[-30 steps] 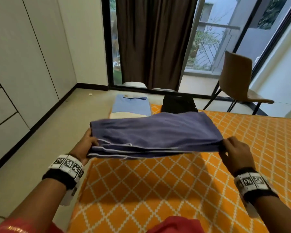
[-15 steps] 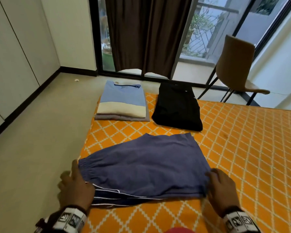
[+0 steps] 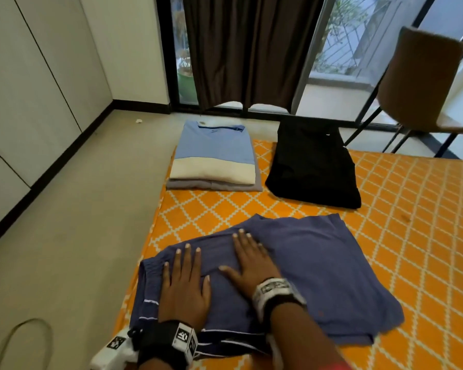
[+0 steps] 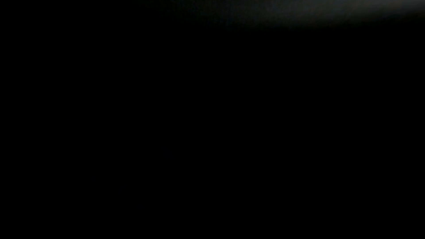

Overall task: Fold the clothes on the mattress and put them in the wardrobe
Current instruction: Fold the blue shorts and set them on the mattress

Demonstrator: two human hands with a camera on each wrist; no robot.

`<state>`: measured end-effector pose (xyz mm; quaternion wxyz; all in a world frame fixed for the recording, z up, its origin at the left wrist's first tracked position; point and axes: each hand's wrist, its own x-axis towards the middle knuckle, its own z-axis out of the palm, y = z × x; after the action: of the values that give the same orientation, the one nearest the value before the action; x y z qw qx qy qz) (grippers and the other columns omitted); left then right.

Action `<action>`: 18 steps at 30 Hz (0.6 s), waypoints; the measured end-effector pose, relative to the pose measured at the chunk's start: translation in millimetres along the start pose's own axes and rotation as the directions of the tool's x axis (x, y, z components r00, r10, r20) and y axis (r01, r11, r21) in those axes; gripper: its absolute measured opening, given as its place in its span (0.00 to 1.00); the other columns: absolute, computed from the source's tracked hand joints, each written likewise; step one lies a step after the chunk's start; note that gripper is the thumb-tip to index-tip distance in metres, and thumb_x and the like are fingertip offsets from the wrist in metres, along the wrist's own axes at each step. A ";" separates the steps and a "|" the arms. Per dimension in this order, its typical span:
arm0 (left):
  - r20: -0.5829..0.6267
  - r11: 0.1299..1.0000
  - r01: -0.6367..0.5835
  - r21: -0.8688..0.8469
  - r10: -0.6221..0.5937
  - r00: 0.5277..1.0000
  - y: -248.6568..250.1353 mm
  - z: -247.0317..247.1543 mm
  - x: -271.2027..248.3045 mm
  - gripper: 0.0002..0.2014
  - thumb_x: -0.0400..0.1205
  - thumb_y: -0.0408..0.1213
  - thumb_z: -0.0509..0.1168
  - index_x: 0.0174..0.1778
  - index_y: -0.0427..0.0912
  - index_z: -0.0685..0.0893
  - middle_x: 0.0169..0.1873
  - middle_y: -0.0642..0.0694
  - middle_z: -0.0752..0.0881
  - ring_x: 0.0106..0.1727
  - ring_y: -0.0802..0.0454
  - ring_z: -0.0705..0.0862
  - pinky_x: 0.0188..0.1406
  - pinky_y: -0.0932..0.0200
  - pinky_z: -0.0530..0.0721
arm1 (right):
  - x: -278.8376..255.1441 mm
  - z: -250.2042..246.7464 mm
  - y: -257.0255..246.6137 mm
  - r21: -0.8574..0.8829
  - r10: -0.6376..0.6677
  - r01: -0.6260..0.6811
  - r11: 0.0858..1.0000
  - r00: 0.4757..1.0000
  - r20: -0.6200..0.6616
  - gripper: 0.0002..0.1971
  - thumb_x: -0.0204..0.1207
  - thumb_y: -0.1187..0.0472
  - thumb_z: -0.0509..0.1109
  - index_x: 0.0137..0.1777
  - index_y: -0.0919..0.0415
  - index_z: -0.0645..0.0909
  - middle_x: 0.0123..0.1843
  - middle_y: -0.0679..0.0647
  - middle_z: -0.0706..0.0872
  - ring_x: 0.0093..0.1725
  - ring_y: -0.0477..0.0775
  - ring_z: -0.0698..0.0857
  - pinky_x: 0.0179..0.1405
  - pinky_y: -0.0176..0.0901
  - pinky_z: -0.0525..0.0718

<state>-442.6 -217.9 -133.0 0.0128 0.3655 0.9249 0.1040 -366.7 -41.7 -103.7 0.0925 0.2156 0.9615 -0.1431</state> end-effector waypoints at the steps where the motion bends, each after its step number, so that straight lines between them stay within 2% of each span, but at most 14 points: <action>1: -0.007 1.000 0.003 0.000 -0.003 1.000 0.1 0.6 0.0 0.32 0.86 0.53 0.39 0.81 0.40 0.70 0.81 0.39 0.66 0.82 0.40 0.62 0.80 0.43 0.46 | 2.7 -5.1 24.4 -0.010 0.059 -0.059 0.998 0.998 -0.006 0.60 0.57 0.16 0.27 0.86 0.52 0.37 0.85 0.46 0.33 0.86 0.50 0.39 0.81 0.47 0.34; 4: -0.026 1.000 0.020 0.007 -0.020 0.999 -2.4 2.4 0.8 0.33 0.83 0.53 0.46 0.82 0.41 0.67 0.82 0.40 0.64 0.82 0.41 0.61 0.80 0.44 0.43 | 3.7 -20.0 84.2 -0.045 0.154 -0.153 0.987 0.987 0.042 0.58 0.57 0.17 0.29 0.86 0.49 0.34 0.82 0.42 0.28 0.85 0.48 0.36 0.81 0.47 0.35; 5: -0.033 1.000 0.015 0.005 -0.014 0.999 -2.4 3.3 0.6 0.33 0.82 0.53 0.47 0.82 0.41 0.67 0.83 0.40 0.64 0.82 0.41 0.61 0.80 0.44 0.44 | 4.2 -24.7 97.3 -0.055 0.182 -0.179 0.982 0.982 0.050 0.57 0.59 0.16 0.31 0.85 0.49 0.33 0.83 0.44 0.28 0.85 0.49 0.36 0.83 0.49 0.37; 7: -0.034 1.000 -0.002 0.002 0.002 0.999 -0.7 3.0 0.2 0.33 0.82 0.52 0.47 0.82 0.41 0.67 0.82 0.39 0.65 0.82 0.40 0.60 0.80 0.43 0.47 | 7.0 -34.9 110.2 -0.091 0.272 -0.267 0.959 0.961 0.042 0.53 0.68 0.19 0.37 0.86 0.52 0.33 0.86 0.51 0.32 0.86 0.53 0.36 0.84 0.52 0.39; 8: -0.031 1.000 -0.005 0.000 0.005 0.999 -0.6 3.1 0.2 0.33 0.82 0.52 0.47 0.82 0.40 0.67 0.82 0.39 0.65 0.82 0.40 0.60 0.80 0.41 0.50 | 8.4 -40.4 109.3 -0.126 0.312 -0.310 0.942 0.950 -0.003 0.50 0.73 0.23 0.38 0.86 0.56 0.35 0.87 0.54 0.35 0.86 0.56 0.37 0.84 0.54 0.38; 9: -0.026 1.000 -0.006 -0.005 0.006 1.000 -0.8 3.1 0.4 0.33 0.82 0.52 0.47 0.82 0.40 0.67 0.82 0.38 0.64 0.82 0.40 0.61 0.79 0.39 0.53 | 7.1 -47.1 103.2 -0.164 0.311 -0.325 0.931 0.944 -0.108 0.48 0.76 0.25 0.35 0.86 0.60 0.40 0.87 0.58 0.39 0.86 0.60 0.40 0.84 0.56 0.38; 10: -0.021 1.000 -0.005 -0.013 0.004 1.000 -1.0 2.9 0.6 0.33 0.82 0.52 0.47 0.82 0.40 0.66 0.82 0.38 0.64 0.82 0.39 0.61 0.78 0.38 0.54 | 2.8 -54.0 91.6 -0.183 0.241 -0.281 0.942 0.947 -0.213 0.47 0.78 0.27 0.33 0.86 0.64 0.48 0.87 0.62 0.46 0.86 0.63 0.47 0.83 0.57 0.39; 11: -0.020 1.000 -0.004 -0.014 0.004 1.000 -0.9 3.0 0.6 0.33 0.83 0.53 0.46 0.82 0.40 0.66 0.82 0.38 0.64 0.82 0.39 0.62 0.78 0.38 0.55 | -5.0 -58.3 77.1 -0.198 0.096 -0.148 0.969 0.964 -0.248 0.47 0.79 0.29 0.33 0.84 0.67 0.57 0.86 0.64 0.55 0.84 0.66 0.57 0.82 0.57 0.42; 12: -0.018 1.000 -0.003 -0.014 0.003 1.000 -0.8 3.3 0.5 0.33 0.84 0.53 0.44 0.82 0.39 0.66 0.83 0.38 0.64 0.82 0.39 0.62 0.78 0.37 0.55 | -16.7 -53.6 64.3 -0.262 -0.118 0.062 0.963 0.971 -0.206 0.45 0.81 0.31 0.35 0.81 0.67 0.65 0.83 0.64 0.64 0.82 0.67 0.64 0.81 0.58 0.47; 13: -0.018 1.000 -0.001 -0.017 0.001 1.000 -0.9 3.7 0.6 0.33 0.85 0.54 0.41 0.82 0.39 0.66 0.83 0.38 0.63 0.82 0.39 0.62 0.79 0.38 0.54 | -31.7 -38.9 52.3 -0.337 -0.331 0.278 0.900 0.937 -0.111 0.41 0.82 0.33 0.39 0.80 0.64 0.68 0.82 0.62 0.68 0.80 0.65 0.68 0.80 0.58 0.51; 14: -0.016 1.000 0.001 -0.018 -0.002 1.000 -0.9 3.5 0.7 0.34 0.86 0.55 0.36 0.83 0.39 0.65 0.83 0.38 0.63 0.82 0.39 0.62 0.79 0.38 0.54 | -49.6 -19.9 42.6 -0.380 -0.480 0.442 0.812 0.877 -0.006 0.38 0.83 0.35 0.42 0.80 0.62 0.68 0.82 0.60 0.69 0.81 0.61 0.68 0.79 0.57 0.55; 15: -0.017 1.000 0.002 -0.018 -0.002 1.000 -1.0 3.2 0.4 0.36 0.86 0.56 0.33 0.83 0.38 0.65 0.82 0.38 0.64 0.82 0.39 0.62 0.79 0.37 0.54 | -69.6 -6.1 35.3 -0.387 -0.533 0.524 0.759 0.841 0.094 0.35 0.85 0.37 0.42 0.82 0.59 0.65 0.83 0.57 0.66 0.82 0.58 0.65 0.79 0.55 0.56; 16: -0.018 1.000 0.000 -0.018 0.000 1.000 -1.0 2.8 0.2 0.37 0.86 0.57 0.32 0.83 0.38 0.65 0.82 0.38 0.64 0.82 0.39 0.62 0.79 0.37 0.54 | -85.6 3.5 34.9 -0.364 -0.527 0.539 0.760 0.838 0.142 0.33 0.86 0.39 0.41 0.84 0.58 0.59 0.85 0.56 0.62 0.84 0.56 0.60 0.79 0.54 0.55; 18: -0.026 1.000 -0.007 -0.022 0.007 1.000 -1.6 2.8 0.3 0.36 0.86 0.57 0.33 0.82 0.38 0.65 0.82 0.38 0.65 0.82 0.39 0.63 0.78 0.38 0.56 | -103.5 12.0 53.3 -0.309 -0.462 0.472 0.826 0.880 0.110 0.34 0.87 0.39 0.42 0.87 0.57 0.50 0.88 0.53 0.52 0.86 0.52 0.52 0.81 0.51 0.52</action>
<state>-443.6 -218.3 -136.1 0.0046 0.3673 0.9225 0.1189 -249.7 -39.5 -102.7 0.1039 -0.0464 0.9935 -0.0035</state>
